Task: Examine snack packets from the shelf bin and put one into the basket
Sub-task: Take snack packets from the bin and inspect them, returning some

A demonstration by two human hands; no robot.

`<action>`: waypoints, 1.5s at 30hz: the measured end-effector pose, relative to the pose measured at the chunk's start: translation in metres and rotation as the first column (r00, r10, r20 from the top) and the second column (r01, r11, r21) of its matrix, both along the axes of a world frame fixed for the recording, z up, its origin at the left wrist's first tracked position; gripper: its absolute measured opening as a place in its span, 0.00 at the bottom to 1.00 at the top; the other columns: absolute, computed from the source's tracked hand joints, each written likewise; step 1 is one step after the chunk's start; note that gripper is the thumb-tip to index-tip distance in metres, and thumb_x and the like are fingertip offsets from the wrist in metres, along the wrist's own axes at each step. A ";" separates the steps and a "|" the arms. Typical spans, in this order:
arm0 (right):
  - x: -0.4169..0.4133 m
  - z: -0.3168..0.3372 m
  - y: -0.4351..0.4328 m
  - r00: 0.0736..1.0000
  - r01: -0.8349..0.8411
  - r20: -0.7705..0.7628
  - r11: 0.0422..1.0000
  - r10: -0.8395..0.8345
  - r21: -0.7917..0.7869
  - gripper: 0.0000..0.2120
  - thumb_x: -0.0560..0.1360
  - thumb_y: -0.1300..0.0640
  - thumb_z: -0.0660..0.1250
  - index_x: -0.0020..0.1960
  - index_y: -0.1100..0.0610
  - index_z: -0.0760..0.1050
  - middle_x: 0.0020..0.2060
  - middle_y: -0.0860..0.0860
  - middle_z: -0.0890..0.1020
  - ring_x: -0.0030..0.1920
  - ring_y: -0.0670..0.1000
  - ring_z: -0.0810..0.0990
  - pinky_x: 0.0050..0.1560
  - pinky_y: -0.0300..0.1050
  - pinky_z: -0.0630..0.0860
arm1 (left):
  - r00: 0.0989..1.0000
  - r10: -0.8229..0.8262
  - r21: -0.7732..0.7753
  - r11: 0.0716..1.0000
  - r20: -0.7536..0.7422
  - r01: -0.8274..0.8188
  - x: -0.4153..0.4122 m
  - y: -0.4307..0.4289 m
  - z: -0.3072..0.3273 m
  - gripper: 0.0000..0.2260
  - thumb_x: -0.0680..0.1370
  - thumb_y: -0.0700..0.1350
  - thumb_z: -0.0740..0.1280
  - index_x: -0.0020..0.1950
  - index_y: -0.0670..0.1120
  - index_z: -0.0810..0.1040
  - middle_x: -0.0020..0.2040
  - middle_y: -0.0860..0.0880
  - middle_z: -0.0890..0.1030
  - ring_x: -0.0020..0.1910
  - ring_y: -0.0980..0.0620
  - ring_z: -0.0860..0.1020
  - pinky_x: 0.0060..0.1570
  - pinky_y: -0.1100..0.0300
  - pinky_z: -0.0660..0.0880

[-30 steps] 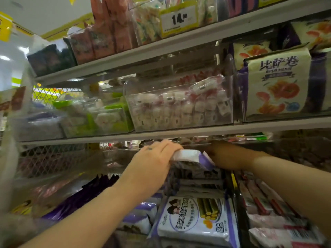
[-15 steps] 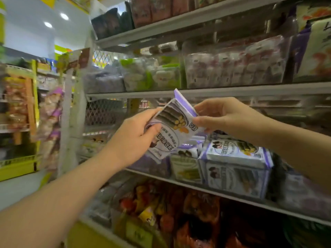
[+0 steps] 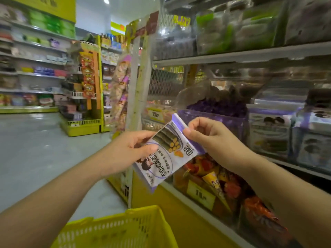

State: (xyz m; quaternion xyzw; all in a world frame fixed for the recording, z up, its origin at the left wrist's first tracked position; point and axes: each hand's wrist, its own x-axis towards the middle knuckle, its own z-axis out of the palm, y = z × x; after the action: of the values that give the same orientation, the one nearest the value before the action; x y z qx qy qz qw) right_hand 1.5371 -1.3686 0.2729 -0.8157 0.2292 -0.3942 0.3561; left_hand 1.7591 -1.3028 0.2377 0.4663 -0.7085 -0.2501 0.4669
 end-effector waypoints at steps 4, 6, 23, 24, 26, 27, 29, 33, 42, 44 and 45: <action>0.024 -0.041 -0.013 0.993 0.058 0.097 0.997 -0.063 0.051 0.09 0.77 0.54 0.66 0.41 0.58 0.72 0.35 0.66 0.76 0.35 0.55 0.70 0.34 0.46 0.67 | 0.943 0.171 0.154 0.979 -0.286 -0.131 0.025 -0.004 -0.037 0.13 0.76 0.41 0.69 0.59 0.51 0.78 0.48 0.56 0.86 0.46 0.59 0.84 0.41 0.66 0.79; 0.032 -0.062 -0.022 0.988 0.097 0.112 0.989 -0.109 0.110 0.10 0.77 0.53 0.66 0.41 0.58 0.72 0.38 0.72 0.76 0.37 0.56 0.73 0.38 0.53 0.67 | 0.820 0.257 0.254 0.957 -0.511 -0.142 0.032 -0.009 -0.058 0.15 0.75 0.41 0.69 0.61 0.48 0.77 0.50 0.52 0.86 0.48 0.54 0.84 0.45 0.57 0.80; 0.023 -0.155 -0.061 0.897 0.055 0.272 0.698 -0.349 0.714 0.09 0.81 0.61 0.59 0.42 0.59 0.72 0.29 0.50 0.83 0.24 0.42 0.78 0.22 0.32 0.71 | 0.813 0.169 0.514 0.839 -0.558 0.178 0.015 -0.026 -0.119 0.17 0.79 0.33 0.62 0.60 0.52 0.79 0.54 0.49 0.85 0.45 0.57 0.83 0.42 0.63 0.77; 0.018 -0.154 -0.061 0.898 0.024 0.276 0.666 -0.342 0.746 0.09 0.81 0.61 0.59 0.42 0.59 0.73 0.30 0.51 0.83 0.24 0.42 0.78 0.23 0.32 0.71 | 0.821 0.138 0.510 0.836 -0.554 0.203 0.015 -0.026 -0.119 0.19 0.79 0.32 0.62 0.61 0.53 0.79 0.55 0.49 0.84 0.45 0.56 0.83 0.41 0.64 0.78; 0.010 -0.151 -0.060 0.914 -0.021 0.262 0.610 -0.309 0.792 0.09 0.80 0.60 0.59 0.47 0.60 0.77 0.34 0.53 0.84 0.24 0.45 0.78 0.26 0.35 0.74 | 0.843 0.082 0.488 0.844 -0.531 0.225 0.015 -0.027 -0.121 0.21 0.79 0.31 0.61 0.64 0.53 0.77 0.58 0.48 0.83 0.47 0.56 0.82 0.41 0.64 0.78; 0.006 -0.150 -0.060 0.931 -0.014 0.229 0.601 -0.283 0.799 0.11 0.80 0.59 0.59 0.51 0.61 0.79 0.38 0.55 0.83 0.28 0.47 0.78 0.30 0.39 0.76 | 0.855 0.060 0.475 0.851 -0.516 0.226 0.015 -0.028 -0.121 0.22 0.79 0.30 0.61 0.65 0.53 0.76 0.59 0.49 0.83 0.48 0.55 0.82 0.42 0.63 0.77; -0.002 -0.150 -0.061 0.955 0.030 0.163 0.623 -0.250 0.782 0.12 0.80 0.58 0.59 0.55 0.63 0.78 0.44 0.60 0.80 0.37 0.53 0.76 0.39 0.43 0.75 | 0.871 0.054 0.459 0.865 -0.488 0.203 0.014 -0.030 -0.123 0.22 0.79 0.30 0.61 0.65 0.54 0.76 0.58 0.49 0.83 0.48 0.55 0.82 0.42 0.62 0.78; -0.011 -0.147 -0.060 0.947 0.065 0.168 0.678 -0.273 0.732 0.05 0.80 0.59 0.61 0.47 0.58 0.75 0.42 0.58 0.83 0.30 0.49 0.68 0.31 0.37 0.69 | 0.856 0.198 0.448 0.893 -0.478 0.043 0.005 -0.036 -0.128 0.15 0.79 0.33 0.63 0.58 0.50 0.79 0.50 0.51 0.86 0.45 0.55 0.84 0.38 0.64 0.79; -0.005 -0.137 -0.045 0.893 -0.146 0.373 0.620 -0.254 0.771 0.16 0.80 0.49 0.60 0.50 0.61 0.79 0.44 0.56 0.86 0.46 0.57 0.86 0.35 0.40 0.81 | 0.747 0.419 0.352 0.899 -0.517 -0.261 0.002 -0.042 -0.127 0.08 0.80 0.39 0.64 0.55 0.46 0.81 0.39 0.56 0.84 0.38 0.59 0.81 0.36 0.65 0.75; -0.005 -0.136 -0.044 0.891 -0.107 0.354 0.630 -0.282 0.769 0.13 0.77 0.52 0.65 0.49 0.63 0.78 0.45 0.58 0.86 0.45 0.55 0.86 0.36 0.39 0.81 | 0.678 0.368 0.372 0.916 -0.636 -0.148 -0.001 -0.041 -0.123 0.07 0.80 0.40 0.64 0.55 0.44 0.81 0.47 0.48 0.86 0.45 0.54 0.85 0.38 0.63 0.79; -0.006 -0.136 -0.044 0.894 -0.086 0.346 0.647 -0.286 0.757 0.11 0.74 0.55 0.68 0.48 0.63 0.78 0.45 0.58 0.86 0.44 0.54 0.86 0.37 0.39 0.81 | 0.637 0.344 0.383 0.920 -0.690 -0.083 -0.002 -0.040 -0.121 0.08 0.81 0.42 0.63 0.54 0.44 0.81 0.49 0.47 0.86 0.47 0.53 0.85 0.38 0.62 0.80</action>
State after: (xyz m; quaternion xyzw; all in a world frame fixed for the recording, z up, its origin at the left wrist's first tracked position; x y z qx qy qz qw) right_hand 1.5316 -1.4121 0.1368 -0.4682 0.3322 -0.4538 0.6815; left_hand 1.7570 -1.3432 0.1170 0.4727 -0.3442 -0.4704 0.6609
